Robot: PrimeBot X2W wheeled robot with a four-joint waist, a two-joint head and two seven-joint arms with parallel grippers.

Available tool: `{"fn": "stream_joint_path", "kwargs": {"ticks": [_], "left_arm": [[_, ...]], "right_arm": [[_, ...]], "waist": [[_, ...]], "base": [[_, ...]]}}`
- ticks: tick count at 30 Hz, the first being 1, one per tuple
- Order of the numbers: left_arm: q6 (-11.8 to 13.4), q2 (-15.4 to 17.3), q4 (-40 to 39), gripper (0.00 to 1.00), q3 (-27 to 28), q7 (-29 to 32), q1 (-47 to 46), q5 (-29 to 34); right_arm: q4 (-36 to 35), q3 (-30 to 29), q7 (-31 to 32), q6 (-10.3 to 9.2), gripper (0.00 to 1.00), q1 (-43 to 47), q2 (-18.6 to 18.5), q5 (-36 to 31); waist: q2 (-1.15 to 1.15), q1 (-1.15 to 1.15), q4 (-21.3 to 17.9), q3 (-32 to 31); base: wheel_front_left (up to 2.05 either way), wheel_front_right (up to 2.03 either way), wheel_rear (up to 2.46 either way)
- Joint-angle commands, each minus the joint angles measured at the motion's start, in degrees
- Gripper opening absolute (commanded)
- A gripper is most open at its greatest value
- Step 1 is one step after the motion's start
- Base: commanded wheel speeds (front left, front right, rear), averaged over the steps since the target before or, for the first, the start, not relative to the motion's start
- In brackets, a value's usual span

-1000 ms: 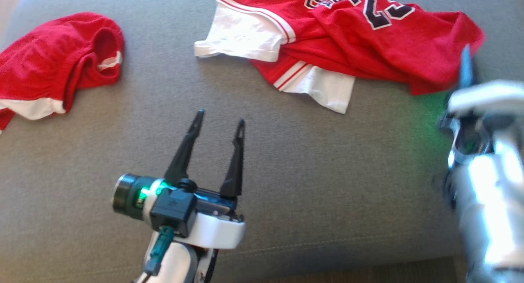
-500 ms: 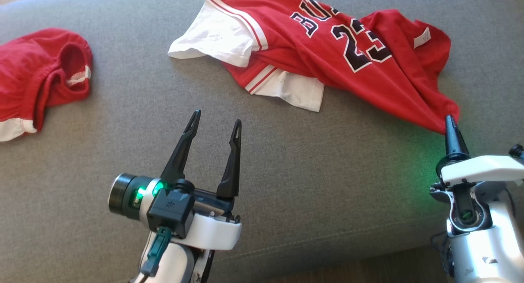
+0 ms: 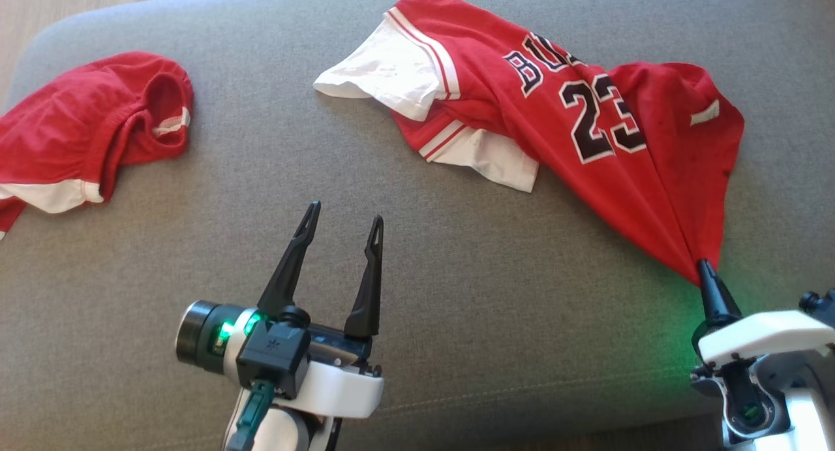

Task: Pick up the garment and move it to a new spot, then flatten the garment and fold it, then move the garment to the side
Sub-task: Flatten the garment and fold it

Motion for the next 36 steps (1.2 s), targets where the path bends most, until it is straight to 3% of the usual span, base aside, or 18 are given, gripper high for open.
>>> {"fn": "stream_joint_path", "kwargs": {"ticks": [1, 9, 10, 11, 12, 15, 21, 24, 29, 36], "left_arm": [[0.5, 0.1, -2.2, 1.0, 2.0, -0.3, -1.1, 0.3], [0.2, 0.0, -2.1, 1.0, 1.9, -0.3, -1.6, 0.5], [0.2, 0.0, -2.1, 1.0, 1.9, -0.3, -1.7, 0.5], [0.2, 0.0, -2.1, 1.0, 1.9, -0.3, -1.8, 0.5], [0.3, 0.0, -2.2, 1.0, 2.0, -0.3, -1.8, 0.6], [0.3, 0.1, -2.4, 1.0, 2.1, -0.3, -2.1, 0.7], [0.0, 0.1, -2.3, 1.0, 1.9, -0.3, -3.2, 0.8], [-0.4, 0.0, -2.1, 1.0, 1.4, -0.3, -4.2, 0.9], [-0.6, -0.2, -1.8, 1.0, 0.8, -0.3, -5.6, 0.9], [-0.7, -0.2, -1.5, 1.0, 0.3, -0.3, -6.0, 0.9]], "right_arm": [[-2.1, 1.2, 0.2, 0.0, 0.0, -0.7, -0.4, 0.2], [-1.3, 3.5, 2.4, 0.0, 0.0, 0.7, -0.4, -1.5], [-1.1, 4.0, 3.0, 0.0, 0.15, 1.0, -0.4, -1.9], [-1.2, 4.7, 3.9, 0.0, 0.78, 1.3, -0.4, -2.9], [-1.8, 5.6, 4.8, 0.0, 1.0, 1.7, -0.4, -4.8], [-5.2, 4.9, 5.3, 0.0, 1.0, 2.1, -0.4, -9.3], [-9.4, -1.9, 2.3, 0.0, 1.0, -3.4, -0.4, -16.3], [-5.4, -4.7, 1.5, 0.0, 1.0, -8.8, -0.4, -17.2], [3.9, -10.2, -2.5, 0.0, 1.0, -17.0, -0.4, -25.9], [17.2, -15.9, -6.4, 0.0, 1.0, -26.6, -0.4, -32.3]], "waist": [[0.0, 0.0, -0.1, 0.2], [0.0, 0.0, -0.9, 0.7], [0.0, 0.0, -1.0, 0.8], [0.0, 0.0, -1.1, 0.9], [0.0, 0.0, -1.3, 1.1], [0.0, 0.0, -1.6, 1.9], [0.0, 0.0, -2.2, 3.9], [0.0, 0.0, -1.7, 4.7], [0.0, 0.0, -0.3, 6.0], [0.0, 0.0, 0.5, 6.8]], "base": [[0.0, 0.0, 0.0], [0.0, 0.0, 0.0], [0.0, 0.0, 0.0], [0.0, 0.0, 0.0], [0.0, 0.0, 0.0], [0.0, 0.0, 0.0], [0.0, 0.0, 0.0], [0.0, 0.0, 0.0], [0.0, 0.0, 0.0], [0.0, 0.0, 0.0]]}}
